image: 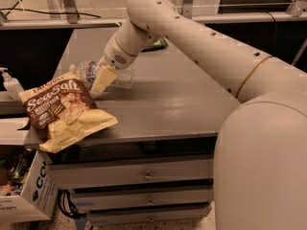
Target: Move water bottle near brown chip bag
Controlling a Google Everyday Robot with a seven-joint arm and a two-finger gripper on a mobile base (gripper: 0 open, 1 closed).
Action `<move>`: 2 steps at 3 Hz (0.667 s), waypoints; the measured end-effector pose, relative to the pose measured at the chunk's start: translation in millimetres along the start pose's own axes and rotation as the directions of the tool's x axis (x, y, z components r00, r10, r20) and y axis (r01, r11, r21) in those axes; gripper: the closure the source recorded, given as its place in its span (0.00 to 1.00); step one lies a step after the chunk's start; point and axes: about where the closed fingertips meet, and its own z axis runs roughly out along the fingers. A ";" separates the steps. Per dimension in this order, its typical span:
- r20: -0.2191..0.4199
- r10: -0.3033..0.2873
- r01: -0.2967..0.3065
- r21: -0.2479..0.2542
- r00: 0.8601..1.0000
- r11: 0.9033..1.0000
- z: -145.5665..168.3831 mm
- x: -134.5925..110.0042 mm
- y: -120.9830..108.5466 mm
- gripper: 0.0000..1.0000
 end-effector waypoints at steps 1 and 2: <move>0.012 0.011 -0.011 0.011 1.000 1.000 -6.3 1.2 -4.9 0.00; 0.031 0.026 -0.027 0.037 0.999 0.999 -20.3 3.1 -16.2 0.00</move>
Offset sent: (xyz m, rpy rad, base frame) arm 0.0270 -0.0335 0.0314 0.0613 -0.0315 -0.0803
